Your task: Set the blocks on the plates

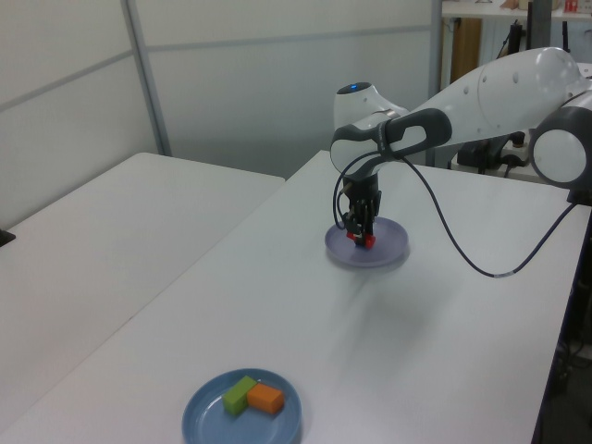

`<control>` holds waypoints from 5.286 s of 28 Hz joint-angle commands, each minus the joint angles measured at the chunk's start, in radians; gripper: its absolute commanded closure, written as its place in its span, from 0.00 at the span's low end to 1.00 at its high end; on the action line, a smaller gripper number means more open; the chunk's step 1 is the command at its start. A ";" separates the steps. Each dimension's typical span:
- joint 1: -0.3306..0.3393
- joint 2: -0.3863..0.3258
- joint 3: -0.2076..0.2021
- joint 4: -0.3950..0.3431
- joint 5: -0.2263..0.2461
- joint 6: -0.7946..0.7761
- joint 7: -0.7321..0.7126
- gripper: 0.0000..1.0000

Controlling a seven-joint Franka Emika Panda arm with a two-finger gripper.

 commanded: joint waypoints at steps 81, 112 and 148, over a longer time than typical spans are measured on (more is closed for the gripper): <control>0.226 -0.485 0.118 0.023 -0.006 -0.482 0.301 0.00; 0.223 -0.485 0.095 0.036 -0.010 -0.489 0.310 0.00; 0.225 -0.481 0.095 0.034 -0.006 -0.483 0.312 0.00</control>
